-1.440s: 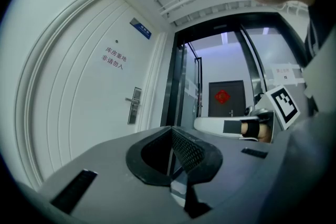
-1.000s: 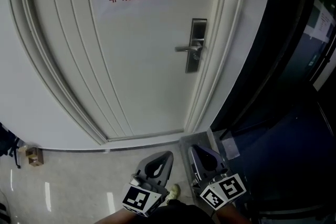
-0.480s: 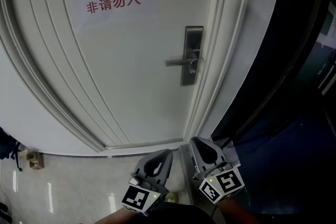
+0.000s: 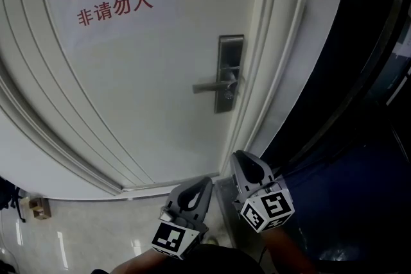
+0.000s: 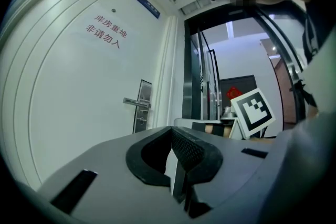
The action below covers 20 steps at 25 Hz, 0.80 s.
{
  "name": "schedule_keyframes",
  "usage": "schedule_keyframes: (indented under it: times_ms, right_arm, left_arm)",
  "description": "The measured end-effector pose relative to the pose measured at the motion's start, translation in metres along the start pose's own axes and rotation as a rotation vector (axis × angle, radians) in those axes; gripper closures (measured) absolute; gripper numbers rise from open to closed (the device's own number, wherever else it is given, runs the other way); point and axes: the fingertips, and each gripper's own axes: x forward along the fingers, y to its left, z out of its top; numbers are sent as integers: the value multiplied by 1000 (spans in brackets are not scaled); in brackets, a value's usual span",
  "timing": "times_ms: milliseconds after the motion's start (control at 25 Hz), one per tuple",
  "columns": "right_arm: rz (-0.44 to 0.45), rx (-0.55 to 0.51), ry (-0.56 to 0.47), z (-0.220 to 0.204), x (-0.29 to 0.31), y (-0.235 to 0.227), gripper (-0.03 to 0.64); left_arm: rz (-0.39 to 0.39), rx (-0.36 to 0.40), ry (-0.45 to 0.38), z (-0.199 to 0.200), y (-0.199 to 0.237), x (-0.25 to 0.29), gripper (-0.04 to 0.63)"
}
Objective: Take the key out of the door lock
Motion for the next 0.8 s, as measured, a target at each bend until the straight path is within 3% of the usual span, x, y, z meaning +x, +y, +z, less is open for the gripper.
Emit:
schedule_keyframes:
  times_ms: [120,240,440,800]
  right_arm:
    - [-35,-10,-19,3,31,-18,595]
    - [-60,-22,-23,2,62,-35,531]
    - [-121,-37,-1,-4,110,-69,492]
    - [-198,-58,43,-23,162,-111,465]
  left_arm:
    - [-15,7,1,1,17,16,589]
    - [-35,5,4,0,33,30,589]
    - [-57,-12,25,-5,56,49,589]
    - [-67,-30,55,-13,81,68,589]
